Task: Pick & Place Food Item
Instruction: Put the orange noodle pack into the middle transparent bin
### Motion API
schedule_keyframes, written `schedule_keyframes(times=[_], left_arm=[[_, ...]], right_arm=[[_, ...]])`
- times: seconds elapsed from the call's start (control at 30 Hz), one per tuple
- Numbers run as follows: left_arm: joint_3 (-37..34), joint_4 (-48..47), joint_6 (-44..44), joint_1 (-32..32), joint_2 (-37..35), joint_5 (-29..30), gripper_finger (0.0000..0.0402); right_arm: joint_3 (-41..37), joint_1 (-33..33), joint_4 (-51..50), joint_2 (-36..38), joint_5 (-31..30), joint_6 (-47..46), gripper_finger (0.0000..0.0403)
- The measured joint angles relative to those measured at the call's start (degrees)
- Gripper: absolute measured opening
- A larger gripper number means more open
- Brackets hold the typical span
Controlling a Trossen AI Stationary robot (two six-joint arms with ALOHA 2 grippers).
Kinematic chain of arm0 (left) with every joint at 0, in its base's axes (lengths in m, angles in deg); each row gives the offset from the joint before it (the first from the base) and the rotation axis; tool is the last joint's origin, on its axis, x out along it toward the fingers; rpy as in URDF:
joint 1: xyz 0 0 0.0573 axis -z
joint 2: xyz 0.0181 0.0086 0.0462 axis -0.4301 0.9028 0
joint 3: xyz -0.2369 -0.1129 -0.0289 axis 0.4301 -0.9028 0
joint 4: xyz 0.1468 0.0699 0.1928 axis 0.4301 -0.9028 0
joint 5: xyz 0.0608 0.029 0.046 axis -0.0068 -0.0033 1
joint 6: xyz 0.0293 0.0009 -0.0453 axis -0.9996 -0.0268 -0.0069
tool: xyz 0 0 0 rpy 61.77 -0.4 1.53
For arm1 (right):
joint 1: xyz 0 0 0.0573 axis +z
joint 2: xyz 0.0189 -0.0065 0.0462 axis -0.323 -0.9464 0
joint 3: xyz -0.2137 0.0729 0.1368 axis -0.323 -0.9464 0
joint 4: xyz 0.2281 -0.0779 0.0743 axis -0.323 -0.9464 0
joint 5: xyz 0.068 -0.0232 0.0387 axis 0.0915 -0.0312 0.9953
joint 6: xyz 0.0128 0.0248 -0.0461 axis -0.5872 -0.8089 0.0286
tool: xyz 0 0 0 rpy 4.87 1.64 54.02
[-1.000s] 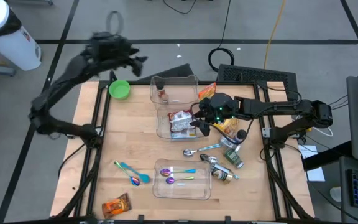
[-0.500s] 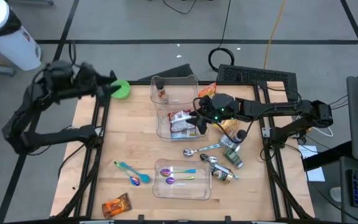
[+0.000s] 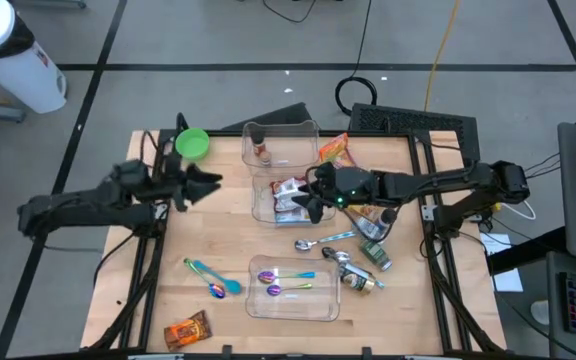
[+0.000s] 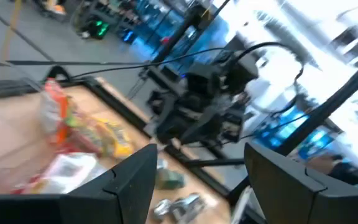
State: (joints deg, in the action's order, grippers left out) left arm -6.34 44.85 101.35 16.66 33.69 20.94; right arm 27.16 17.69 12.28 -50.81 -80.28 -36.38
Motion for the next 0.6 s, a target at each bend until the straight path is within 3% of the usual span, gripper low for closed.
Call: schedule_keyframes(times=[0.17,0.4,0.6], left_arm=[[-3.42,11.86,-0.63,9.84,6.42,10.68,0.0246],[-3.29,24.67,-3.40,21.66,18.60,21.84,0.0246],[3.85,28.79,-6.54,27.63,29.49,26.05,0.0246]], right_arm=[[0.00,1.30,5.16,-0.46,0.29,0.00,0.0210],[0.07,2.06,16.16,4.90,0.12,9.47,0.0210],[0.09,2.04,14.11,12.29,-3.27,17.61,0.0210]])
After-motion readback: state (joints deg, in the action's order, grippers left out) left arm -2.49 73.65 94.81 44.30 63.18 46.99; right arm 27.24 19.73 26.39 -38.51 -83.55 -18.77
